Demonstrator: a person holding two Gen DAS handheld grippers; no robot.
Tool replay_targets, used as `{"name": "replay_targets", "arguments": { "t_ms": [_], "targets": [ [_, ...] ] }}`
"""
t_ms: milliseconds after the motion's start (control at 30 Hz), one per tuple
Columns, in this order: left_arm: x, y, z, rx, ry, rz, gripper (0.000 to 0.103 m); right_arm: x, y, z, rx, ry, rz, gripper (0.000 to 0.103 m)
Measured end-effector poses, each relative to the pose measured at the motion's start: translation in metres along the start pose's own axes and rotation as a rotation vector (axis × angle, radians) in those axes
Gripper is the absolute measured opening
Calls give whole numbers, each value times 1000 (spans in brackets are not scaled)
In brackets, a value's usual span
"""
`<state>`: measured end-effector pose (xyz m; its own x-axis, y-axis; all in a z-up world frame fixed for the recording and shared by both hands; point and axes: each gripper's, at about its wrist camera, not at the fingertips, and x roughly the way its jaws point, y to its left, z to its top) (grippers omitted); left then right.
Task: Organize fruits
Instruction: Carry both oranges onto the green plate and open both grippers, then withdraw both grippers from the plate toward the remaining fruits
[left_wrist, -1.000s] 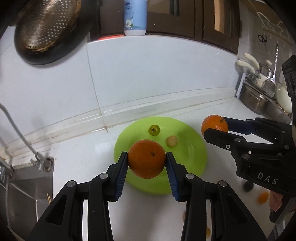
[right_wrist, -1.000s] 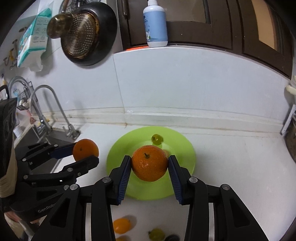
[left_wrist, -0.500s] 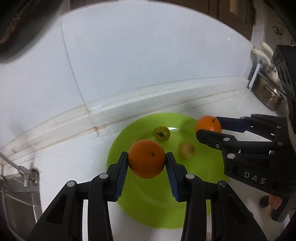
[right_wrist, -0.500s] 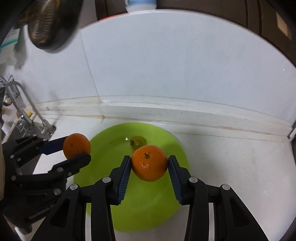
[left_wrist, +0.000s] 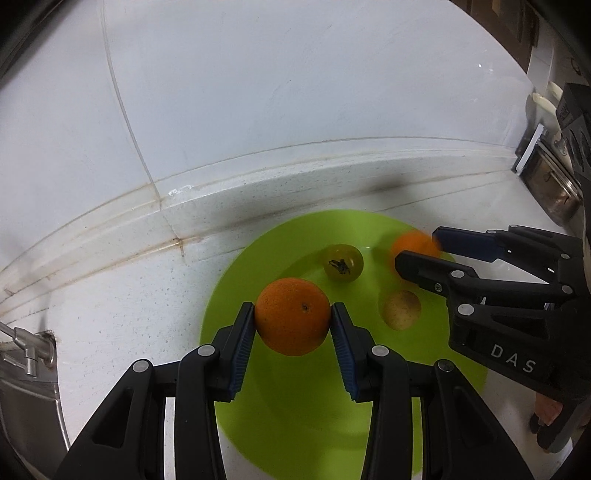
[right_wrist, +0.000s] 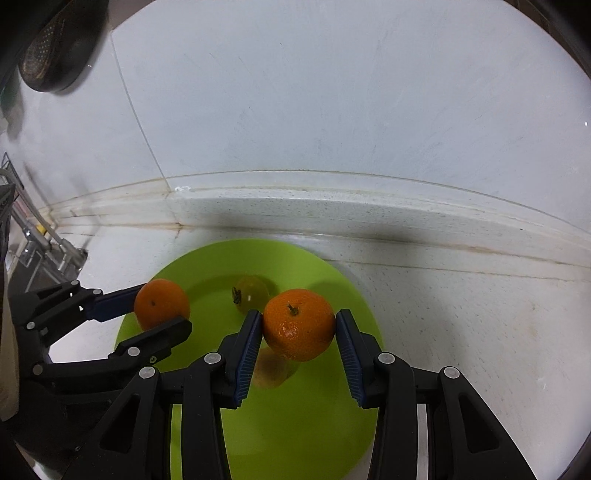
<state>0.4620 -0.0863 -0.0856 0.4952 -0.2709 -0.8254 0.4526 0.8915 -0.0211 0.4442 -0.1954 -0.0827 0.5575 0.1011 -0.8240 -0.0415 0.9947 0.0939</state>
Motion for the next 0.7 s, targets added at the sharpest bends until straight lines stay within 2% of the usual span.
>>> {"name": "replay_targets", "arguments": {
  "t_ms": [67, 133, 433, 700],
  "targets": [
    [-5, 0, 0, 5, -16, 10, 48, -2, -2, -1, 0, -8, -4, 46],
    [-7, 0, 1, 10, -24, 21, 48, -5, -2, 0, 3, -14, -7, 50],
    [-50, -1, -5, -3, -76, 76, 55, -38, -2, -7, 22, -50, -17, 50],
    [-108, -13, -24, 34, -171, 124, 67, -88, 5, -29, 8, -98, -27, 50]
  ]
}}
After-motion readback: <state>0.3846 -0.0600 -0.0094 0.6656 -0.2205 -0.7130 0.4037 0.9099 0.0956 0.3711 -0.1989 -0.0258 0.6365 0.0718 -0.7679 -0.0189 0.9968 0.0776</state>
